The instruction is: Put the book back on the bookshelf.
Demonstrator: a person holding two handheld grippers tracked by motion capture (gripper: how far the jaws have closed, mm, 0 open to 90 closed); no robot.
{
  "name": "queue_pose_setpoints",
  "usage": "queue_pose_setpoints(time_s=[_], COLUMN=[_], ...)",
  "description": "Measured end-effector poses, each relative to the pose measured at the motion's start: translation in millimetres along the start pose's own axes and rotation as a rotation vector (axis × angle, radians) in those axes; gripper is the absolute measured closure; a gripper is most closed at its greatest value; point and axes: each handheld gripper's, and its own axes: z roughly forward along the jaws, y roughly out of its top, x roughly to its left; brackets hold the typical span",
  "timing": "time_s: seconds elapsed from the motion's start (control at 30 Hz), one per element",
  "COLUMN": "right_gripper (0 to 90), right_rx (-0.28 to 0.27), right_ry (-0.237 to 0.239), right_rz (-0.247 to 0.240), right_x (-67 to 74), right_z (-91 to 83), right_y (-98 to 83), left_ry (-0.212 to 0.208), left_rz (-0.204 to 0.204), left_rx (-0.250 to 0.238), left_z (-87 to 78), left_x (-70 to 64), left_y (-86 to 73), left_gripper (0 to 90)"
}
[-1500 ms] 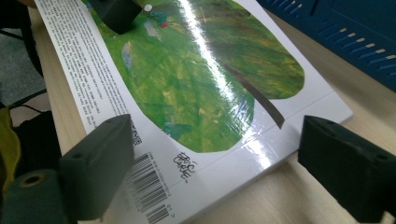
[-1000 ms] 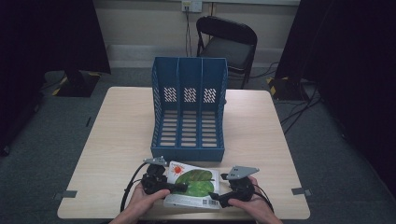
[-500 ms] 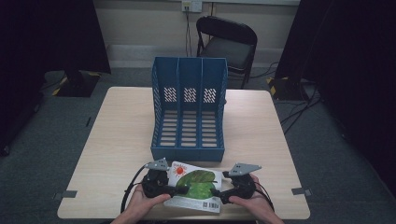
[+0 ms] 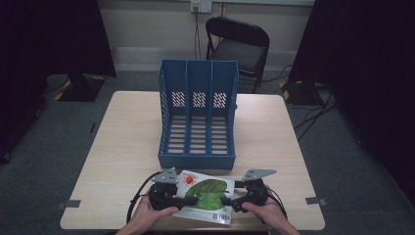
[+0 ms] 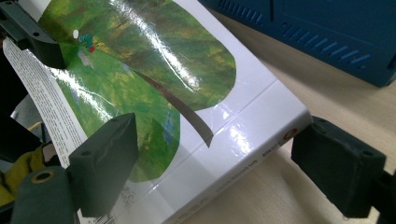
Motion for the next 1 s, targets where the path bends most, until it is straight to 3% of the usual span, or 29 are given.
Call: queue_pose_setpoints(time_s=[0.1, 0.27, 0.43, 0.7, 1.0], right_gripper=[16.8, 23.6, 34.0, 40.6, 35.3], right_rx=[-0.010, -0.077, -0.134, -0.154, -0.164], right_ry=[-0.014, -0.060, -0.065, -0.055, -0.006], right_rz=[-0.021, -0.072, -0.062, -0.047, -0.019], right_x=[1.9, 8.9, 7.0, 6.8, 6.1], right_z=[-3.2, -10.0, -18.4, -23.4, -26.1], right_y=[1.0, 4.4, 7.5, 10.0, 8.8], left_ry=[-0.008, -0.024, -0.016, 0.002, 0.004], left_rz=[0.003, -0.005, 0.004, 0.027, 0.051], left_rx=[0.004, 0.004, -0.002, 0.007, 0.013], left_z=[-0.1, -1.2, -2.3, -2.5, -3.2], left_x=[0.3, -0.1, 0.4, -2.2, -4.5], left_y=[-0.2, 0.5, 0.5, -0.3, -0.9], left_gripper=[68.1, 70.0, 71.8, 72.8, 73.5])
